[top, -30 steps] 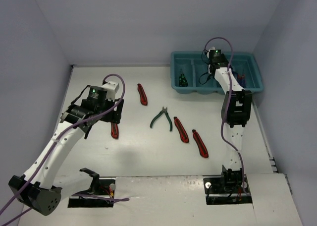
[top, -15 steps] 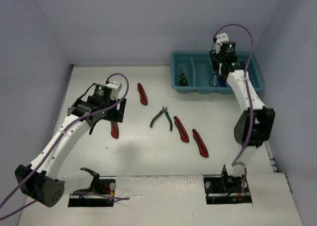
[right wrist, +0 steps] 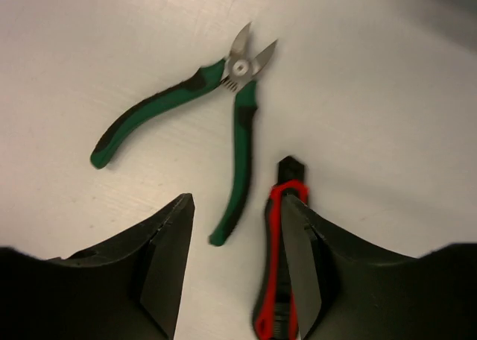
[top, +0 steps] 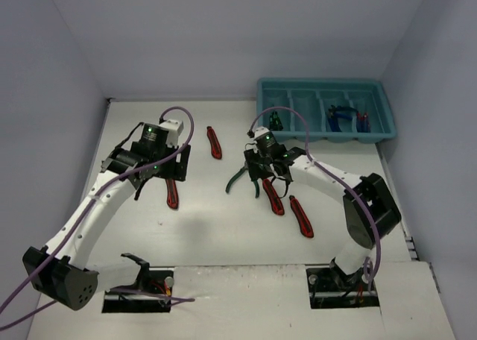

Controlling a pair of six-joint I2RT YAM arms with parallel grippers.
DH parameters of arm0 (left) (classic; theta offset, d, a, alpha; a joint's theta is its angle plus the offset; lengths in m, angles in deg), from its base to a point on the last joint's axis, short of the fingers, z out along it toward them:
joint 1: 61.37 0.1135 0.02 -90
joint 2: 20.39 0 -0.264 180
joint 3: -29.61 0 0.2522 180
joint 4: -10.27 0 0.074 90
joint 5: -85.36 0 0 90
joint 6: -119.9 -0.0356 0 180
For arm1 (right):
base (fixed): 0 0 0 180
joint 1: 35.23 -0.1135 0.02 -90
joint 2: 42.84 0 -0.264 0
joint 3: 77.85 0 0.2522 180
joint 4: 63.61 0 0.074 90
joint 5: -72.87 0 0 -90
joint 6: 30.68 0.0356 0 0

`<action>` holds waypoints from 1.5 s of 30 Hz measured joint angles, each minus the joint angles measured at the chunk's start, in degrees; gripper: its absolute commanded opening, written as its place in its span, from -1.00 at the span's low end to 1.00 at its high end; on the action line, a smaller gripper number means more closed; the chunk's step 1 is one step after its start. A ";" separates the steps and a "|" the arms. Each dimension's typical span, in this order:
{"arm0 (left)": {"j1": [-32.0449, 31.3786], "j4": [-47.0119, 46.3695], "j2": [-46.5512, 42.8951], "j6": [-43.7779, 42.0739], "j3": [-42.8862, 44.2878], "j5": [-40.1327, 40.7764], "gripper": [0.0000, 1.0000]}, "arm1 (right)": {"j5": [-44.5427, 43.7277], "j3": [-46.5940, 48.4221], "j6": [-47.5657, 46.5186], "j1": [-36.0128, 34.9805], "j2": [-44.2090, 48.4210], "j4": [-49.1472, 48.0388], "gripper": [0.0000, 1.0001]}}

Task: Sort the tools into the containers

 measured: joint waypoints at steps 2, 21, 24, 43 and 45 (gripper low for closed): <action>0.00 0.00 -0.08 0.00 0.00 0.00 0.45 | 0.04 -2.64 4.78 -2.48 -0.75 -0.73 -0.16; 0.00 0.28 -5.17 0.27 -2.47 -1.10 0.45 | -9.10 -10.71 28.90 -8.70 -2.75 -7.31 -0.24; 0.00 0.28 -5.57 0.33 -2.52 -1.13 0.45 | -10.72 -11.11 29.43 -9.33 -2.46 -7.64 -0.23; 0.00 0.27 -5.67 1.29 -3.20 -1.29 0.45 | -16.74 -11.53 29.24 -10.32 -2.32 -5.30 -0.25; 0.00 0.26 -5.67 1.29 -3.21 -1.29 0.45 | -16.74 -11.53 29.24 -10.32 -3.60 -5.27 -0.26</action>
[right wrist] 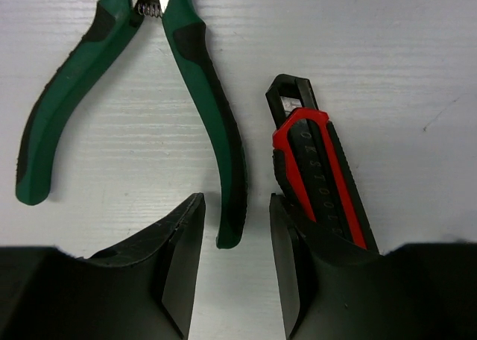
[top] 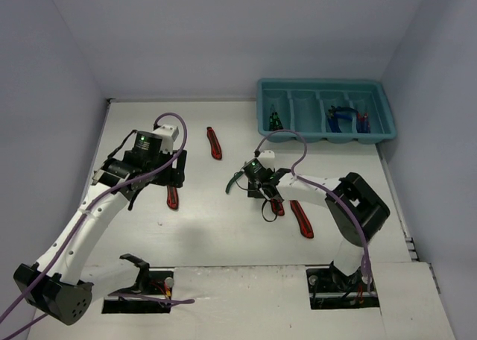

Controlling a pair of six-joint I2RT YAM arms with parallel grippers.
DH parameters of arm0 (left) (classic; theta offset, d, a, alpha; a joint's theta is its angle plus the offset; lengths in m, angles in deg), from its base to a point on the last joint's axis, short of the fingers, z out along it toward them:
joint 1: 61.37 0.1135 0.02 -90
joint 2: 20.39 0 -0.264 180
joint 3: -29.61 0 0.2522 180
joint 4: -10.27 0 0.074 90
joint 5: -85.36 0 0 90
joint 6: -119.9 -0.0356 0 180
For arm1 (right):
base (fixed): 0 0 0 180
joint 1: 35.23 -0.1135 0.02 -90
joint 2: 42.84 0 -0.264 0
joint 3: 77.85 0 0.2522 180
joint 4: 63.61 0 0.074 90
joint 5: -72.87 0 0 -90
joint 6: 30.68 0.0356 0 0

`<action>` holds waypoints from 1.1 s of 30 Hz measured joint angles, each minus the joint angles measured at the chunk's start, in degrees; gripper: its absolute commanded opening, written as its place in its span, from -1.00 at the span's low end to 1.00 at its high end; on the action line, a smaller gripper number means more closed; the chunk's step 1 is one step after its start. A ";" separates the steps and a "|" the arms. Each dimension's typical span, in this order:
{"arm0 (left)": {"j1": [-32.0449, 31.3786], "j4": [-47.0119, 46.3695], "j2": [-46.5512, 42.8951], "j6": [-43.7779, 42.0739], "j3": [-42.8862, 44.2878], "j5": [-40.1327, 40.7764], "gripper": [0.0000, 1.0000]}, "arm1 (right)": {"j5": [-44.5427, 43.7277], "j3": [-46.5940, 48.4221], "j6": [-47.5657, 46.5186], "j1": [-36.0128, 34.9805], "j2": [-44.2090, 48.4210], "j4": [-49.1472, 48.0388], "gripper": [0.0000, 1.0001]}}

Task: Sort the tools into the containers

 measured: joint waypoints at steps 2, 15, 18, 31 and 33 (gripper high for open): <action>0.00 0.00 0.00 0.00 0.00 0.00 0.44 | -0.03 0.03 -0.02 -0.04 -0.98 0.00 -0.30; 0.00 0.01 -0.02 -0.10 -0.04 0.24 0.45 | -2.02 3.90 -2.72 -0.93 -4.49 0.73 -1.00; 0.00 0.00 -0.02 -0.22 -0.04 0.26 0.44 | -2.51 5.16 -5.72 -1.15 -4.47 1.90 -1.00; 0.00 -0.02 0.72 -1.65 -0.04 1.70 0.45 | -17.24 26.20 -46.26 12.16 4.85 5.62 -1.00; 0.00 0.00 0.62 -1.81 -0.04 2.08 0.45 | -17.38 29.50 -51.98 19.48 5.31 5.86 -1.00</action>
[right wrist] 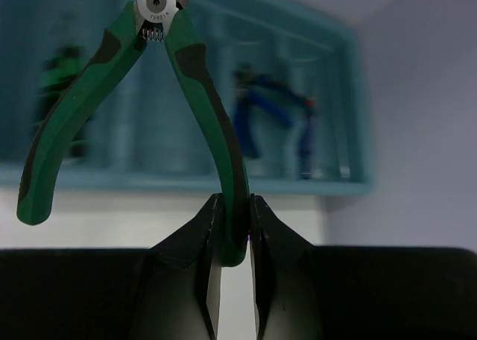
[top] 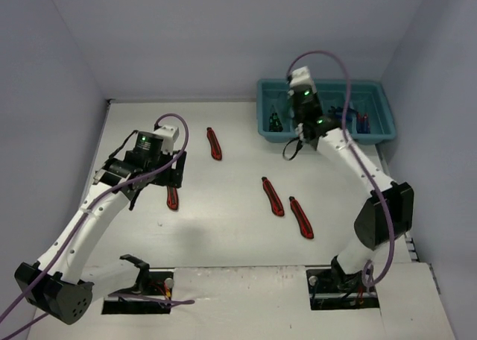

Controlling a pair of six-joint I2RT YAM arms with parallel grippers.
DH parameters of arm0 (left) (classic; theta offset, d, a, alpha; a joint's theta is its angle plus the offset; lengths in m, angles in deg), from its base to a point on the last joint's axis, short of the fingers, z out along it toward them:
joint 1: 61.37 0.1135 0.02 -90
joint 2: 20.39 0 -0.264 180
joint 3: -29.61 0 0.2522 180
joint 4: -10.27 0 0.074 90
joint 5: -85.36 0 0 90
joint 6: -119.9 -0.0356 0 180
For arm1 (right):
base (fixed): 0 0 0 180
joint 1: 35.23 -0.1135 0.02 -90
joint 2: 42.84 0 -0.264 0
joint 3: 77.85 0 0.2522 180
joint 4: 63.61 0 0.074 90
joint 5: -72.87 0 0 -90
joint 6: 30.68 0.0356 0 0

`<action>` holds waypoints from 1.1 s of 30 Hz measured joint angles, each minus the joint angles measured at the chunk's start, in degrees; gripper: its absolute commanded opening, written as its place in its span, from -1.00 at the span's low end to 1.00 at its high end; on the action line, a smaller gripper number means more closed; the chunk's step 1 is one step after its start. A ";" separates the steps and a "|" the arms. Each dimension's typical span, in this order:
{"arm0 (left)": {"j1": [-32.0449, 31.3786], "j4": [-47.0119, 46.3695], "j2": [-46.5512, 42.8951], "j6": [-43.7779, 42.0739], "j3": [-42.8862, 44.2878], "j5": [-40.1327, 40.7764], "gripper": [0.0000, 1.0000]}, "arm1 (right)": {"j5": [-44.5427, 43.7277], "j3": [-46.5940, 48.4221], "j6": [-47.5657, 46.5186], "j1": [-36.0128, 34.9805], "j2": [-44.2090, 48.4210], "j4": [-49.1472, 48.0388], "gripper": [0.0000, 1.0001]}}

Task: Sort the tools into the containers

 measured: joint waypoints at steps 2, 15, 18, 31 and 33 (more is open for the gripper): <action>0.00 0.00 -0.24 -0.21 0.00 0.25 0.45 | -0.13 2.77 -4.79 6.73 -0.24 -0.18 -1.00; 0.00 0.17 -3.27 -0.35 -2.76 0.02 0.45 | -0.17 17.71 -19.16 23.10 -18.22 -3.77 -1.00; 0.00 0.15 -3.85 -0.33 -3.17 -0.18 0.44 | -0.30 18.45 -21.21 23.18 -23.38 -4.34 -0.98; 0.00 0.15 -3.26 -0.29 -3.65 -0.25 0.45 | -0.50 26.47 -28.55 23.18 -36.29 -7.38 -0.65; 0.00 0.15 -2.81 -0.28 -3.65 -0.20 0.45 | -0.49 27.09 -28.56 23.18 -36.98 -7.81 -0.39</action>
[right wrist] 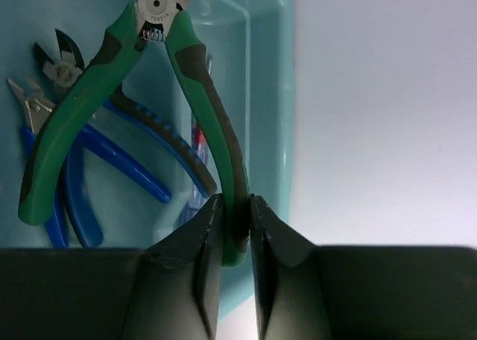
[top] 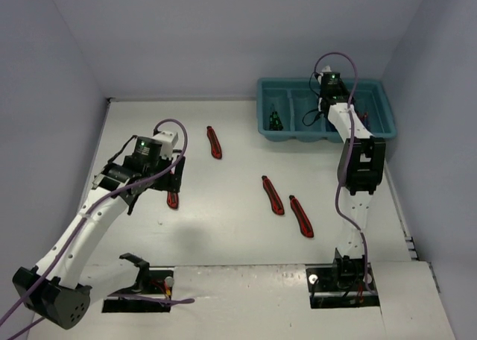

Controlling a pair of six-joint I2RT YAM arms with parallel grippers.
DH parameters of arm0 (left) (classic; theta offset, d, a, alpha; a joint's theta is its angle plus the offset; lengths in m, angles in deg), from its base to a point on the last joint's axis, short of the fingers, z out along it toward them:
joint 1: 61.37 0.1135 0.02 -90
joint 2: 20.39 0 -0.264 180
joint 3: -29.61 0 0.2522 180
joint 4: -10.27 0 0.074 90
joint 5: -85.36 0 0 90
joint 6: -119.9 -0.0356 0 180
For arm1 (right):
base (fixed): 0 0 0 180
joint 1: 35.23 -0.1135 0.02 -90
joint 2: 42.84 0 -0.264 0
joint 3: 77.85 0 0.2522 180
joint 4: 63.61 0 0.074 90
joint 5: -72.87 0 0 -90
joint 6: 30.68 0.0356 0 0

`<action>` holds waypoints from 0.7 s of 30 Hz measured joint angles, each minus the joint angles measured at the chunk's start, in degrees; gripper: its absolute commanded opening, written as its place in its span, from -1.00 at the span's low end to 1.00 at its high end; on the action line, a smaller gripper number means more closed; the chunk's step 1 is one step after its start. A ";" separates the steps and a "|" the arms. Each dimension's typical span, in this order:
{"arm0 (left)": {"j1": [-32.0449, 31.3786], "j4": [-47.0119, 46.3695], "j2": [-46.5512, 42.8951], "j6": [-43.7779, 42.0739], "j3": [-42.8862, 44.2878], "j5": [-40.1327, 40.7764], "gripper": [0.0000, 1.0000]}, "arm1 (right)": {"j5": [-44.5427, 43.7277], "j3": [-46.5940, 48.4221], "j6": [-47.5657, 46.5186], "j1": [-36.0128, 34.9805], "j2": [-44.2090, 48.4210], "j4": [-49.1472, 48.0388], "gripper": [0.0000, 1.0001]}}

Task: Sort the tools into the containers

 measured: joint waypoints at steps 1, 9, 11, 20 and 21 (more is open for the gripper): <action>0.00 -0.01 0.20 0.01 0.00 0.05 0.45 | 0.01 0.21 0.01 0.00 -0.35 -0.29 -0.28; 0.00 0.00 1.33 0.79 0.24 0.27 0.44 | 0.47 0.97 0.40 0.00 -1.28 -1.57 0.20; 0.00 0.02 1.88 1.23 0.84 0.25 0.44 | 0.88 0.97 1.15 -0.08 -0.91 -1.68 0.24; 1.38 -0.02 9.17 1.93 8.21 1.33 0.45 | 9.97 -13.90 16.30 -1.15 21.70 -1.29 0.34; 1.96 -0.04 10.59 1.91 9.25 1.36 0.45 | 11.42 -16.01 19.09 -1.29 25.84 -1.77 0.34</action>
